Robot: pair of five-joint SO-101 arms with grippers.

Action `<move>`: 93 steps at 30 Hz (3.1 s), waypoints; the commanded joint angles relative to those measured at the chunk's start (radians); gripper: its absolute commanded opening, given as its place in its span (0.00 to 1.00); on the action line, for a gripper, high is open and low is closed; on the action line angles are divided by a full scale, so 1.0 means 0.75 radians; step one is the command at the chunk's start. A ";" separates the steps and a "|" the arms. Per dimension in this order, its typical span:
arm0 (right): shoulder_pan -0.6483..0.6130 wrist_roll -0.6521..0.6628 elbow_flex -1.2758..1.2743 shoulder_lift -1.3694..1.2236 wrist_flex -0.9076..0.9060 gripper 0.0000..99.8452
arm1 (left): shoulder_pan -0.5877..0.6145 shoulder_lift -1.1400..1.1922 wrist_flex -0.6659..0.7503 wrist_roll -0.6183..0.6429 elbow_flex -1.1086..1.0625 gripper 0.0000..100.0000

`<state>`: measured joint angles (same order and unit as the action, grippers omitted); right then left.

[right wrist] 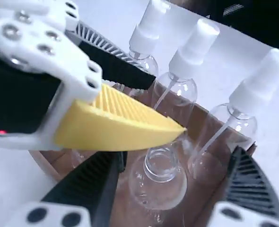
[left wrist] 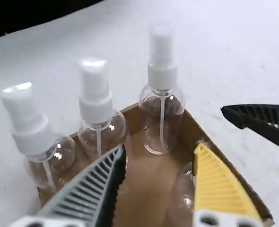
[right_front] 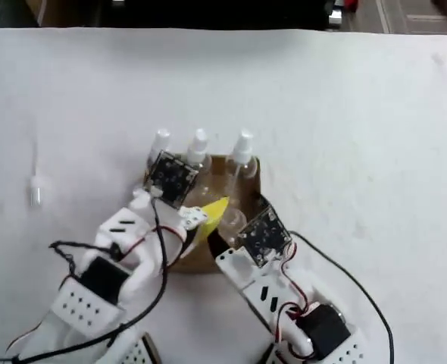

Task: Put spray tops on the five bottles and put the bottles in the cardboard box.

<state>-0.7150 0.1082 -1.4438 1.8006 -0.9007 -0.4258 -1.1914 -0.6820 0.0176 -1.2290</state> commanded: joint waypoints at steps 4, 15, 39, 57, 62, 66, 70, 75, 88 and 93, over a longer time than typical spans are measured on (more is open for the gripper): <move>0.007 0.016 0.313 -0.001 -0.210 0.30 | 0.005 -0.504 -0.182 0.016 0.076 0.24; 0.523 -0.080 0.511 -0.001 -0.226 0.30 | 0.433 -0.676 -0.524 0.014 0.559 0.24; 1.073 -0.342 -0.190 -0.001 0.420 0.30 | 1.474 1.390 -1.360 -1.064 2.052 0.24; 0.920 -0.135 -0.250 -0.001 0.445 0.30 | 1.564 2.112 -0.910 -0.773 1.774 0.24; 0.920 -0.135 -0.250 -0.001 0.445 0.30 | 1.587 2.141 -0.593 -0.745 1.620 0.24; 0.920 -0.135 -0.250 -0.001 0.445 0.30 | 1.546 2.141 -0.518 -0.753 1.543 0.24; 0.920 -0.135 -0.250 -0.001 0.445 0.30 | 1.507 2.147 -0.456 -0.743 1.506 0.24; 0.920 -0.135 -0.250 -0.001 0.445 0.30 | 1.454 2.147 -0.403 -0.741 1.463 0.24; 0.920 -0.133 -0.248 -0.001 0.445 0.30 | 1.413 2.145 -0.413 -0.751 1.469 0.03; 0.918 -0.076 -0.248 -0.001 0.445 0.30 | 1.380 2.016 -0.624 -0.753 1.596 0.02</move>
<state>-0.0153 0.0161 -1.6402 1.7914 -0.5892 0.6299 0.4196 -1.0180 -0.5516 -0.1366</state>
